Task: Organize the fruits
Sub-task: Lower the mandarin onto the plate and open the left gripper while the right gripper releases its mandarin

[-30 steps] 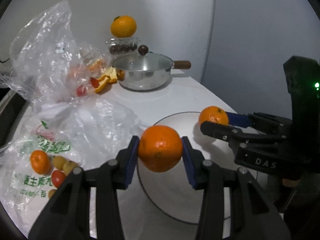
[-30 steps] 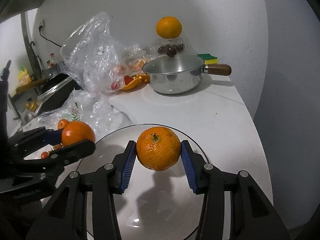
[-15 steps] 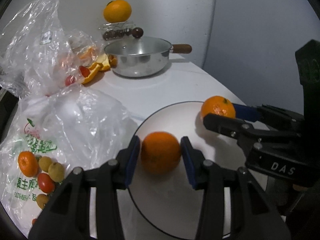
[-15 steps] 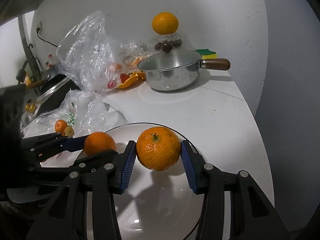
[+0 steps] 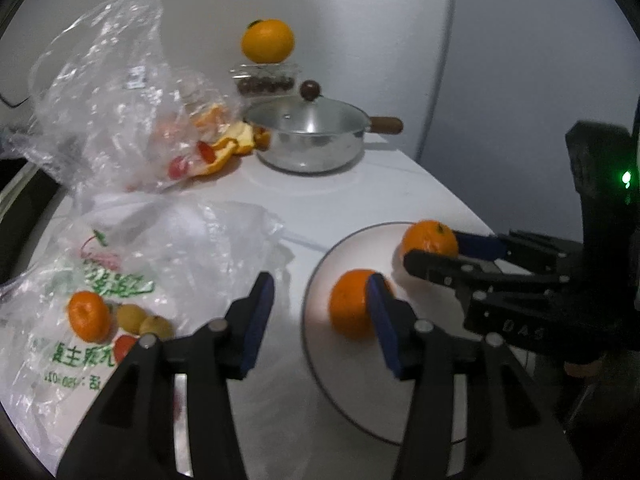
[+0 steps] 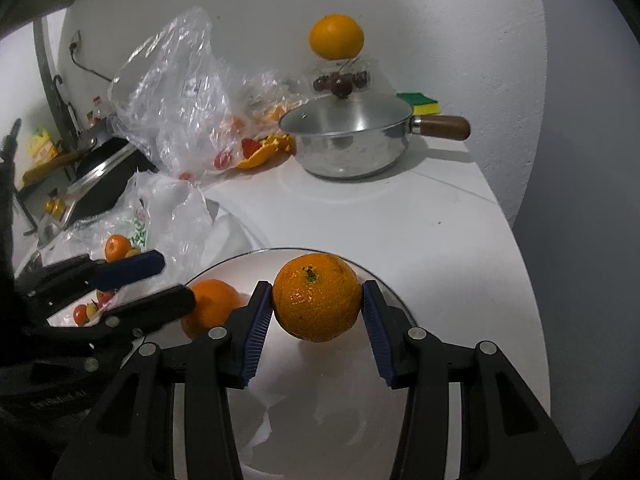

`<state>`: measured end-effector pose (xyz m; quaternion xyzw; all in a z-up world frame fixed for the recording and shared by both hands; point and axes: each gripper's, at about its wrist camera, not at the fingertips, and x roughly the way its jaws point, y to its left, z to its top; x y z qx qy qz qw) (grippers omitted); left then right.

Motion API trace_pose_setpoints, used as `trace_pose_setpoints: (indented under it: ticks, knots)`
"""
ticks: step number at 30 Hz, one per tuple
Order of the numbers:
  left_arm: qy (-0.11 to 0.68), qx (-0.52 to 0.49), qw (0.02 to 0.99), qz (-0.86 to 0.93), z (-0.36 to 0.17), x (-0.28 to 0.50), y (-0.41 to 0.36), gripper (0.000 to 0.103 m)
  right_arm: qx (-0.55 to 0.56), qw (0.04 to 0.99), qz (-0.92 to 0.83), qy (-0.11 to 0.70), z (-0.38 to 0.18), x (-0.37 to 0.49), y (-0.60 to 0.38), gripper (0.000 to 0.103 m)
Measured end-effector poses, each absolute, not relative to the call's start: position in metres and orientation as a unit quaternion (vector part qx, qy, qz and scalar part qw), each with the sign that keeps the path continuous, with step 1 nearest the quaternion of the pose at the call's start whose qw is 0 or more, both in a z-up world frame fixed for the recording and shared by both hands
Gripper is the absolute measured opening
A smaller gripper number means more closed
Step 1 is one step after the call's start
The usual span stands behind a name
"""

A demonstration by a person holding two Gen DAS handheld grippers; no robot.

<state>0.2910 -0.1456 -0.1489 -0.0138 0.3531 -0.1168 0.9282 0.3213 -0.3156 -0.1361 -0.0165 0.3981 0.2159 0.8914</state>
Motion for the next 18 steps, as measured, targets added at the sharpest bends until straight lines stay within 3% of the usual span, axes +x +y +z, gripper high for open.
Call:
trace_pose_setpoints:
  ticks: [18]
  knots:
    - [0.322, -0.016, 0.936, -0.144, -0.130, 0.255, -0.138, 0.050, -0.028, 0.895, 0.181, 0.406, -0.126, 0.311, -0.299, 0.048]
